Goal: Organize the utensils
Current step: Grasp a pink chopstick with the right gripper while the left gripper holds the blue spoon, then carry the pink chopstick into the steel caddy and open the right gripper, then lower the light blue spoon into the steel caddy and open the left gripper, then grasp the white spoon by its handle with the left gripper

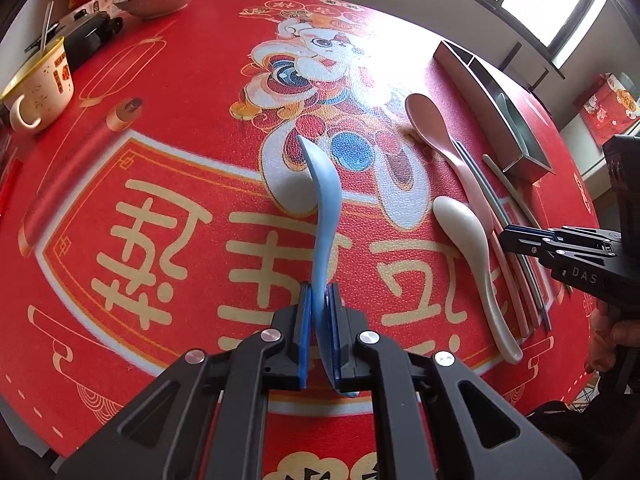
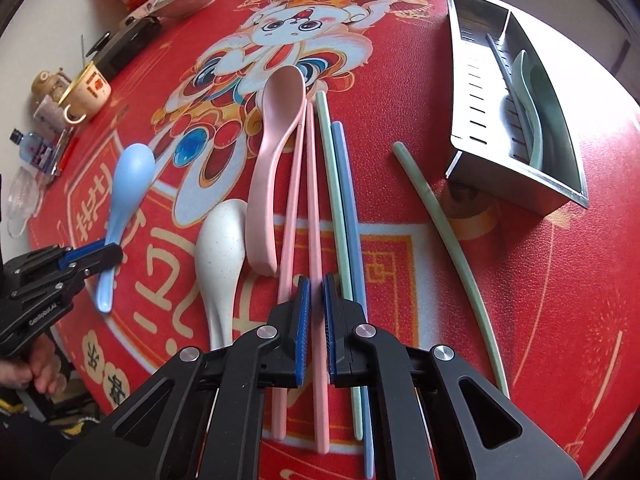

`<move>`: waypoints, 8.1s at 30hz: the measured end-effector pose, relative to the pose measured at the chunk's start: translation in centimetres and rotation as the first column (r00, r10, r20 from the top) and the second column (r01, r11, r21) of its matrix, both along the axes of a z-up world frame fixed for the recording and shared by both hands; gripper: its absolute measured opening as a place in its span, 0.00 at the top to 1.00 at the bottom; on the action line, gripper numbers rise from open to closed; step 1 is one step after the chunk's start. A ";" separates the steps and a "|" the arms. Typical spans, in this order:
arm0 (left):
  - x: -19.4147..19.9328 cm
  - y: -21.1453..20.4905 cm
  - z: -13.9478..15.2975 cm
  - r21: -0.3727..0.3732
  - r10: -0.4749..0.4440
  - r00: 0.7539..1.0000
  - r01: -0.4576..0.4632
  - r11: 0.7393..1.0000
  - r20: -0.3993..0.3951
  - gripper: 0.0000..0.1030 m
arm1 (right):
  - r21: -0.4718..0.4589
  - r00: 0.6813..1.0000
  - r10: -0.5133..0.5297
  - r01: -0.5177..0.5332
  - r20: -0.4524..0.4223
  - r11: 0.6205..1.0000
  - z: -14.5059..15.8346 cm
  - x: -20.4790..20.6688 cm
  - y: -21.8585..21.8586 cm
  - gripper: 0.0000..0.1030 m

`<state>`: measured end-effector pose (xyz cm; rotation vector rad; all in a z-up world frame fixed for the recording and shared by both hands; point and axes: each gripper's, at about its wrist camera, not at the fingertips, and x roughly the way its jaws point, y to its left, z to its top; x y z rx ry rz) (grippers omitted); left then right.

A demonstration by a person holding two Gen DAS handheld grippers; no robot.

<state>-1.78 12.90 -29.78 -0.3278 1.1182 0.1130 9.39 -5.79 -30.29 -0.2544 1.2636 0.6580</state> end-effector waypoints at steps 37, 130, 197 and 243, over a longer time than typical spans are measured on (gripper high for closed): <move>0.3 -0.2 0.0 0.015 0.012 1.000 -0.012 1.000 -0.008 0.92 | 0.204 0.996 -0.087 0.078 0.034 0.976 4.2 1.1 -3.2 0.94; 9.9 -7.0 7.2 -0.076 -0.132 0.982 0.143 0.987 0.136 0.94 | 0.218 0.914 -0.400 0.380 0.059 0.899 6.5 11.8 -10.8 0.51; 22.8 -16.1 7.7 -0.018 -0.249 0.964 0.252 0.968 0.088 0.90 | 0.309 0.849 -0.529 0.500 0.010 0.809 6.9 10.2 -22.4 0.39; 5.6 -8.2 -0.1 -0.214 0.007 0.999 -0.018 0.977 -0.052 0.75 | 0.218 0.963 -0.270 0.268 -0.019 0.938 4.4 2.6 -12.6 0.39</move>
